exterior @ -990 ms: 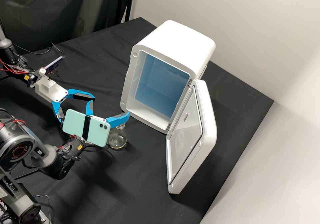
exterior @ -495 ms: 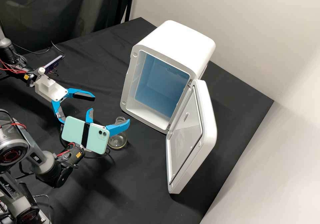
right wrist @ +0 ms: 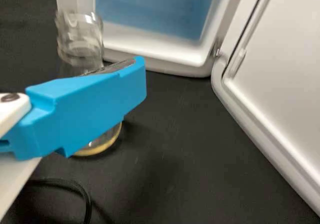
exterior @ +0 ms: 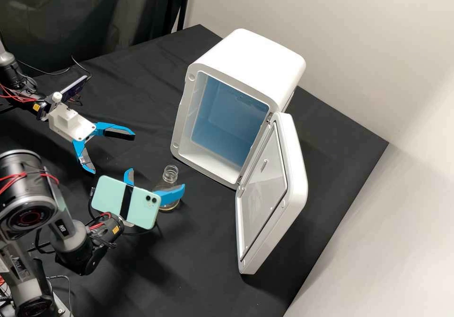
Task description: Place the flask in the incubator
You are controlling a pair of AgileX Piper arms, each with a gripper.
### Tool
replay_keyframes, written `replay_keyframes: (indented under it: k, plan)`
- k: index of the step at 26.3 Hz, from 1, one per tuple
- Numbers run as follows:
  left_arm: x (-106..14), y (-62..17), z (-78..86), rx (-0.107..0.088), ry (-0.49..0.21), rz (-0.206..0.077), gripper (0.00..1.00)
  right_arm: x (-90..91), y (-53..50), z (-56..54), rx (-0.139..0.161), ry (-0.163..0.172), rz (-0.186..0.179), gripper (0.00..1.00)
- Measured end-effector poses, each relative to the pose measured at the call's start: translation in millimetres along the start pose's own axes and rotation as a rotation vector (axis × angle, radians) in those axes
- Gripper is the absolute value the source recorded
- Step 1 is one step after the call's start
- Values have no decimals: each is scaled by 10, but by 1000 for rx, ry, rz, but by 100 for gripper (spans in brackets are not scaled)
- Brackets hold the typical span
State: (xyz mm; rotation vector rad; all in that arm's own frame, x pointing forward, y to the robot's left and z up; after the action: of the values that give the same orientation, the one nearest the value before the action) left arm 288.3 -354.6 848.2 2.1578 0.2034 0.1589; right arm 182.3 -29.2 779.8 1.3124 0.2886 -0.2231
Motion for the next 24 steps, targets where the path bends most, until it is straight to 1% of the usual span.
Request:
replay_keyframes:
  k: [2,3,6,7,9,11,13,16,17,18,21,24]
  plan:
    - [0,0,0,0,0,0,100,3,-39,37,31,-3,-29,100]
    - [0,0,0,0,0,0,100,12,-61,59,55,0,-50,100]
    - [-2,8,2,0,0,3,100,17,-113,87,106,12,-93,100]
    - [-4,15,3,1,-1,5,100,15,-121,98,119,10,-99,100]
    - [-10,38,8,2,-2,14,100,24,-122,107,142,20,-113,100]
    - [-13,49,10,3,-3,18,100,31,-109,111,161,30,-116,100]
    - [-18,53,12,3,-3,19,100,38,-93,119,187,37,-118,100]
    - [-28,40,12,2,-2,14,100,62,-62,156,237,50,-123,100]
    - [-32,36,12,2,-2,12,100,67,-58,174,256,49,-126,100]
    - [-36,31,12,2,-2,10,100,76,-47,195,295,52,-131,100]
    - [-35,32,12,2,-2,11,100,107,2,258,386,54,-134,100]
    - [-35,32,12,2,-2,11,100,128,38,282,447,56,-130,100]
